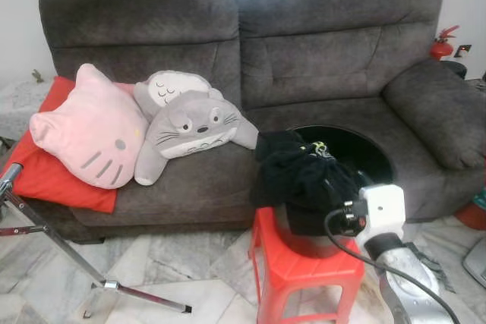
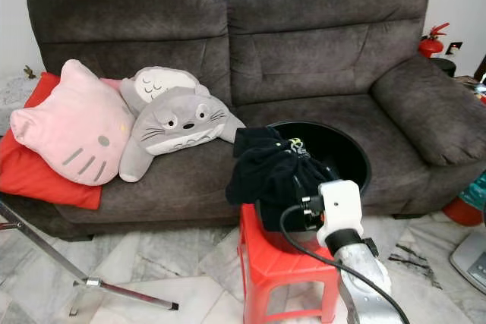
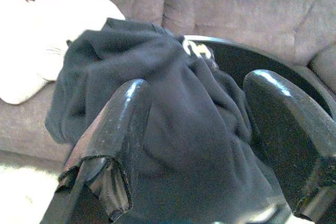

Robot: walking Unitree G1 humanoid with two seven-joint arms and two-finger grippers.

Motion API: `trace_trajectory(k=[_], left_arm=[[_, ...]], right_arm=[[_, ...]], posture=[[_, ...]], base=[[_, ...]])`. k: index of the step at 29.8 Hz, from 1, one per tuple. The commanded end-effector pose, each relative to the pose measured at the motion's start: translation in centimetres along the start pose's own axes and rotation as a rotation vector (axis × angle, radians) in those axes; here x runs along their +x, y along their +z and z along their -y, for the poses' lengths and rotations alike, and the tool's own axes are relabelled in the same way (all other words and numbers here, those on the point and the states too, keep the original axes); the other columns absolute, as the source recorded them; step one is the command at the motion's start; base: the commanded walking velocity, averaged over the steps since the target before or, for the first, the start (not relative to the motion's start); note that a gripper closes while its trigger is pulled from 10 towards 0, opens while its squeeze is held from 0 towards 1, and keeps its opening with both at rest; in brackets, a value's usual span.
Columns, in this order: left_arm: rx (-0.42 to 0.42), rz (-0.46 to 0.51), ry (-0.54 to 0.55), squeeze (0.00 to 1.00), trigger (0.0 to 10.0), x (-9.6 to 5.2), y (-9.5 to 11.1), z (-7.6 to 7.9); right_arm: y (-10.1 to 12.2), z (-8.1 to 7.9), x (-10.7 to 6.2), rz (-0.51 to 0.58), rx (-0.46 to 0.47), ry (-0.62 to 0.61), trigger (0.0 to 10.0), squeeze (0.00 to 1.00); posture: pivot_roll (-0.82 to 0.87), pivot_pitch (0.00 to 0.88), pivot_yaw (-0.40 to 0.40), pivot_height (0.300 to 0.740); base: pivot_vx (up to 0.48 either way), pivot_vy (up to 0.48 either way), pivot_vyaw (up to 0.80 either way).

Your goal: Hang hanger

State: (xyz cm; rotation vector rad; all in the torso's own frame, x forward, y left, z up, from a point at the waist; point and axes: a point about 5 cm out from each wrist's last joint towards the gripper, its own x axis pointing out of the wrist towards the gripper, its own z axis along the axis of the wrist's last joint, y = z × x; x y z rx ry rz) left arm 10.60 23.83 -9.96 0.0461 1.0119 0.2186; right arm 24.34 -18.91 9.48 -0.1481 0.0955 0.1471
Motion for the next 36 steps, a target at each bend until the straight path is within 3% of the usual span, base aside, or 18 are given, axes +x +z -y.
trace_trajectory(k=[1,3,10,13,15,22,36], left_arm=[[0.027,-0.017,0.007,0.0,10.0,-0.1,-0.2,-0.4],[0.029,-0.017,0.007,0.0,10.0,-0.1,-0.3,-0.3],[0.032,-0.019,0.005,0.0,10.0,-0.1,-0.3,-0.3],[0.033,-0.019,0.005,0.0,10.0,-0.1,-0.3,-0.3],[0.034,-0.019,0.002,0.0,10.0,-0.1,-0.3,-0.3],[0.035,-0.023,0.0,0.0,10.0,-0.1,-0.4,-0.2],[0.04,-0.026,-0.001,0.0,10.0,-0.1,-0.4,-0.3]], right_arm=[[0.5,-0.2,-0.2,0.009,0.008,0.012,10.0,0.0],[0.4,0.2,-1.2,-0.016,0.023,-0.021,10.0,0.0],[-0.5,0.7,-2.2,-0.067,0.058,-0.043,10.0,0.0],[-0.4,0.7,-2.3,-0.072,0.059,-0.044,10.0,0.0],[-0.9,0.1,-1.7,-0.113,0.149,0.002,10.0,0.0],[-2.0,-0.1,-2.0,-0.181,0.215,-0.01,10.0,0.0],[-2.5,0.0,-1.4,-0.224,0.232,-0.037,10.0,0.0]], posture=[[-0.16,0.0,0.075,0.74],[-0.16,0.0,0.075,0.74],[-0.17,0.0,0.078,0.74],[-0.17,0.0,0.078,0.74],[-0.17,0.0,0.071,0.74],[-0.17,0.0,0.074,0.74],[-0.17,0.0,0.072,0.74]], base=[[0.0,0.0,0.0],[0.0,0.0,0.0],[0.0,0.0,0.0],[0.0,0.0,0.0],[0.0,0.0,0.0],[0.0,0.0,0.0],[0.0,0.0,0.0]])
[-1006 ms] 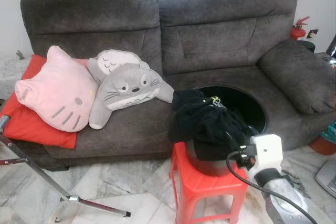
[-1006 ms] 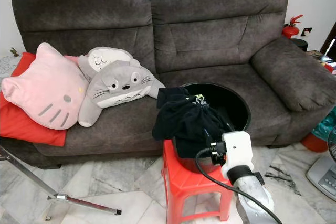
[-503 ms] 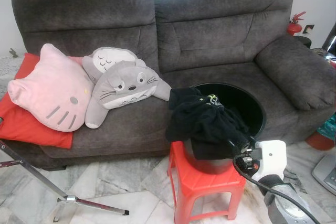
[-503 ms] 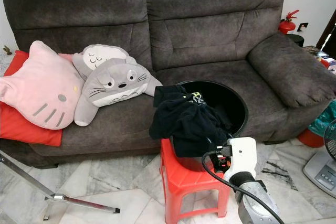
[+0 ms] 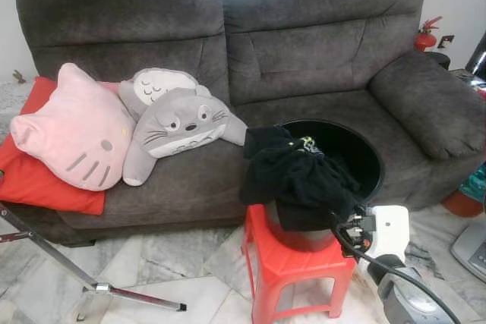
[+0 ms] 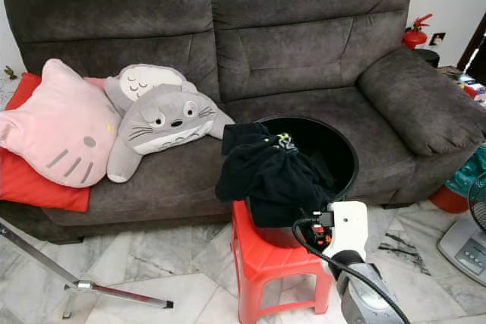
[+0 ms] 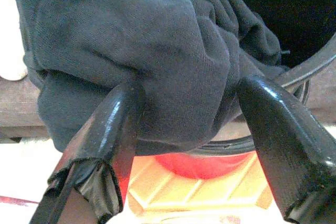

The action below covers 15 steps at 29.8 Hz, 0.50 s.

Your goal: Hang hanger

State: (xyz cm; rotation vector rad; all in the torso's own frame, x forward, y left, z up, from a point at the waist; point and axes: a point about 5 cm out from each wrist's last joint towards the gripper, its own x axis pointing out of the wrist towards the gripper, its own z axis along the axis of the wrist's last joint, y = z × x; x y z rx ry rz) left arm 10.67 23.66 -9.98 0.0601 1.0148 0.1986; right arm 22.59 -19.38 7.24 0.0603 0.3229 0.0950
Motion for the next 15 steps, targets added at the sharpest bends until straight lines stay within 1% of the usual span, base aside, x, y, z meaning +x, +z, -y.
trace_trajectory(k=[1,2,3,4,5,15], left_arm=[[0.019,-0.026,0.009,0.0,10.0,-0.1,-0.4,-0.49],[0.019,-0.026,0.009,0.0,10.0,-0.09,-0.39,-0.49],[0.019,-0.026,0.009,0.0,10.0,-0.08,-0.38,-0.49],[0.019,-0.026,0.01,0.0,10.0,-0.08,-0.37,-0.49],[0.018,-0.025,0.011,0.0,10.0,-0.08,-0.35,-0.49],[0.013,-0.023,0.018,0.0,10.0,-0.05,-0.26,-0.53]], right_arm=[[0.0,0.15,0.18,-0.006,0.007,-0.022,10.0,0.0],[0.09,0.19,0.29,-0.002,0.008,-0.027,6.3,0.0],[0.15,0.22,0.36,0.001,0.009,-0.03,6.3,0.0],[0.23,0.22,0.43,0.004,0.01,-0.032,0.9,0.0],[0.35,0.19,0.55,0.007,0.011,-0.03,0.0,0.0],[0.63,0.09,0.96,0.015,0.009,-0.032,0.0,0.0]], posture=[[-0.17,0.0,0.072,0.74],[-0.17,0.0,0.071,0.74],[-0.17,0.0,0.071,0.74],[-0.17,0.0,0.071,0.74],[-0.16,0.0,0.069,0.74],[-0.16,0.0,0.068,0.74]], base=[[0.0,0.0,0.0],[0.0,0.0,0.0],[0.0,0.0,0.0],[0.0,0.0,0.0],[0.0,0.0,0.0],[0.0,0.0,0.0]])
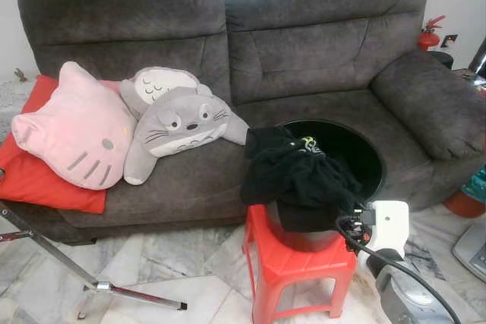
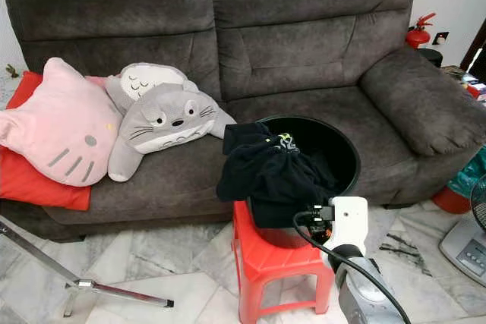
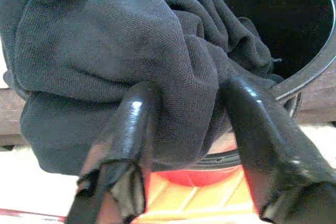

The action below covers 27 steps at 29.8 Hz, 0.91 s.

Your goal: Hang hanger

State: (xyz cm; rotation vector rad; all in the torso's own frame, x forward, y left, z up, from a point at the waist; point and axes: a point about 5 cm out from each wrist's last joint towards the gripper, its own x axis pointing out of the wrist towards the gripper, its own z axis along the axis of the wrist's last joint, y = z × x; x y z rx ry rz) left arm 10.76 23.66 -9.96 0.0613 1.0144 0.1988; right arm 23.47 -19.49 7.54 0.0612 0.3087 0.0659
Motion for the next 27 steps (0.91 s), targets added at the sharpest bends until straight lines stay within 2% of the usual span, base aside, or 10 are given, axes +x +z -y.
trace_trajectory(k=[1,11,27], left_arm=[[0.013,-0.023,0.017,0.0,10.0,-0.1,-0.4,-0.5],[0.012,-0.025,0.018,0.0,10.0,-0.1,-0.3,-0.6],[0.017,-0.027,0.021,0.0,10.0,0.0,-0.3,-0.6]], right_arm=[[0.1,-0.1,0.2,0.0,0.004,-0.004,0.0,0.0],[0.4,-0.5,0.5,0.017,0.011,0.005,0.0,0.0],[4.9,-2.2,1.9,0.191,0.018,0.087,0.0,0.0]], posture=[[-0.16,0.0,0.068,0.74],[-0.16,0.0,0.07,0.74],[-0.15,0.0,0.07,0.74]], base=[[0.0,0.0,0.0],[0.0,0.0,0.0],[0.0,0.0,0.0]])
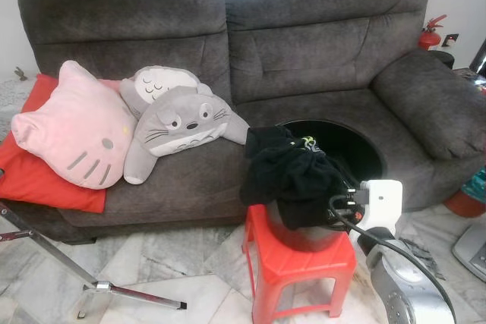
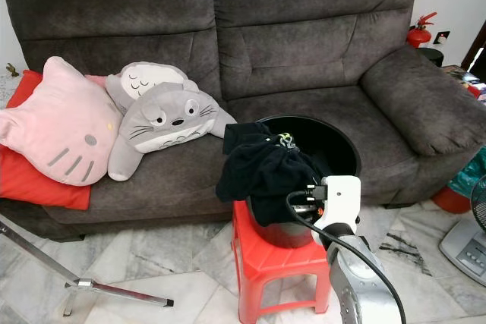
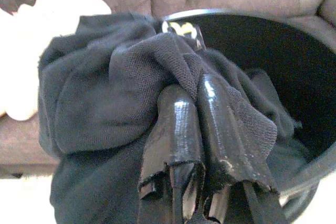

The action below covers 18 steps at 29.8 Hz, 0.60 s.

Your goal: Hang hanger

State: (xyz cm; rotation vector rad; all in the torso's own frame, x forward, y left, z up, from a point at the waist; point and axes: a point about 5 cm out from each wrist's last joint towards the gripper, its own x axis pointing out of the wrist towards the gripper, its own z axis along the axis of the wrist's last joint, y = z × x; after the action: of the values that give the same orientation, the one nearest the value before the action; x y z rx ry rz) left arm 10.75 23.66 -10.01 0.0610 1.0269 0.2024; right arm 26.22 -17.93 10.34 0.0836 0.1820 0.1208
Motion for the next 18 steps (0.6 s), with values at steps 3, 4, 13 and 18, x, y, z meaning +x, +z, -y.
trace_trajectory(k=[3,4,13,18], left_arm=[[0.017,-0.014,0.019,0.0,10.0,-0.1,-0.2,-0.6],[0.016,-0.014,0.02,0.0,10.0,-0.1,-0.2,-0.6],[0.015,-0.013,0.021,0.0,10.0,0.0,-0.2,-0.6],[0.011,-0.012,0.019,0.0,10.0,0.0,-0.1,-0.5]], right_arm=[[3.1,-1.8,0.9,0.123,0.009,0.085,0.0,0.0],[3.6,-2.2,1.0,0.143,0.004,0.108,0.0,0.0],[5.9,-3.9,1.6,0.225,0.012,0.198,0.0,0.0],[12.9,-5.1,3.2,0.437,0.004,0.268,0.0,0.0]], posture=[[-0.15,0.0,0.071,0.74],[-0.15,0.0,0.071,0.74],[-0.16,0.0,0.071,0.74],[-0.17,0.0,0.076,0.74]], base=[[0.0,0.0,0.0],[0.0,0.0,0.0],[0.0,0.0,0.0],[0.0,0.0,0.0]])
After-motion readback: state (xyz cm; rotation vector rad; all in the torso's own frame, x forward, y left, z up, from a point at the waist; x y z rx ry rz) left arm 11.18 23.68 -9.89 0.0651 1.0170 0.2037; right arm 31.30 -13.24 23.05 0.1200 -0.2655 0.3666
